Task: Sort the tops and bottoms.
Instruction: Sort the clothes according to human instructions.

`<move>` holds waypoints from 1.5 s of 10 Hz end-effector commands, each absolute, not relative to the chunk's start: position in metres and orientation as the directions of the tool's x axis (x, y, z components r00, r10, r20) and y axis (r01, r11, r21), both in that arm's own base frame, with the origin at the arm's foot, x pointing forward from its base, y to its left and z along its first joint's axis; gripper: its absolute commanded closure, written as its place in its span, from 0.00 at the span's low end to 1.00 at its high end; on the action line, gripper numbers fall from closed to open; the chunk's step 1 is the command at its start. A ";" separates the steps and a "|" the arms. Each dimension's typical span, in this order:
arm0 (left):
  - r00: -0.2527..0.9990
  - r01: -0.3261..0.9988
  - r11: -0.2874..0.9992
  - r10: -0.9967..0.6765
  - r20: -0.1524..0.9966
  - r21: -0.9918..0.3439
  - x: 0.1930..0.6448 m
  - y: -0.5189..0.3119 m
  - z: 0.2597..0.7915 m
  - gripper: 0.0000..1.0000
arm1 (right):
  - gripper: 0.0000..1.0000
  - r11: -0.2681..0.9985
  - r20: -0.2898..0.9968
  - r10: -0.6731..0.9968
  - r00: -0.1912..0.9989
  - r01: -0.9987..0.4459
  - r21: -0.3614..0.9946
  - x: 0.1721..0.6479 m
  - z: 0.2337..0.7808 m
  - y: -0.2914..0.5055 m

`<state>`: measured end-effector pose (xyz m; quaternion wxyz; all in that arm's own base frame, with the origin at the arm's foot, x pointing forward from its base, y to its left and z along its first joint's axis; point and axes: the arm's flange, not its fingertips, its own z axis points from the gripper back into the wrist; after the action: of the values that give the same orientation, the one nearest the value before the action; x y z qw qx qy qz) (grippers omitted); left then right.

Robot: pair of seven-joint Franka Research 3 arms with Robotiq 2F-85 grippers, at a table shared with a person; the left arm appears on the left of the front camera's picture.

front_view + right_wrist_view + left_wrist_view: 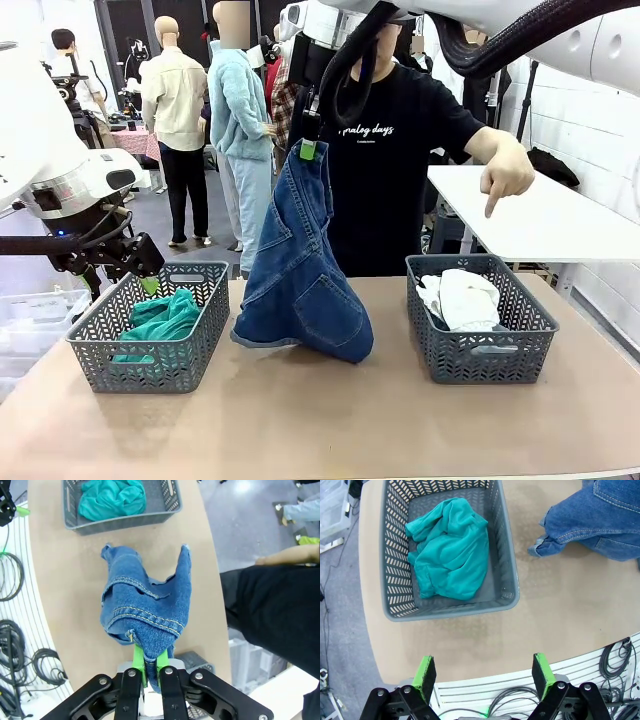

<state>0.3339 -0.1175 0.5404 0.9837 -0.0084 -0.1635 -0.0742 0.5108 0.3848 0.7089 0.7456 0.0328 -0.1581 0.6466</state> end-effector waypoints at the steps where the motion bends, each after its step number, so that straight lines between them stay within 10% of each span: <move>1: 0.933 0.163 0.987 -0.158 0.324 0.012 0.333 -0.115 0.540 0.00 | 1.00 0.157 0.282 0.954 0.106 -0.974 -0.165 0.510 0.714 0.385; 8: 0.933 0.163 0.987 -0.158 0.324 0.012 0.333 -0.115 0.540 0.00 | 1.00 0.162 0.278 0.954 0.114 -0.974 -0.156 0.511 0.709 0.385; 15: 0.933 0.163 0.987 -0.158 0.324 0.012 0.333 -0.115 0.540 0.00 | 1.00 0.449 0.325 0.882 0.341 -0.816 -0.364 0.492 0.859 0.276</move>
<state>0.3339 -0.1171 0.5404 0.9837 -0.0088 -0.1634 -0.0740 0.4834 0.2772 0.8424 0.7931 -0.0373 -0.2532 0.5527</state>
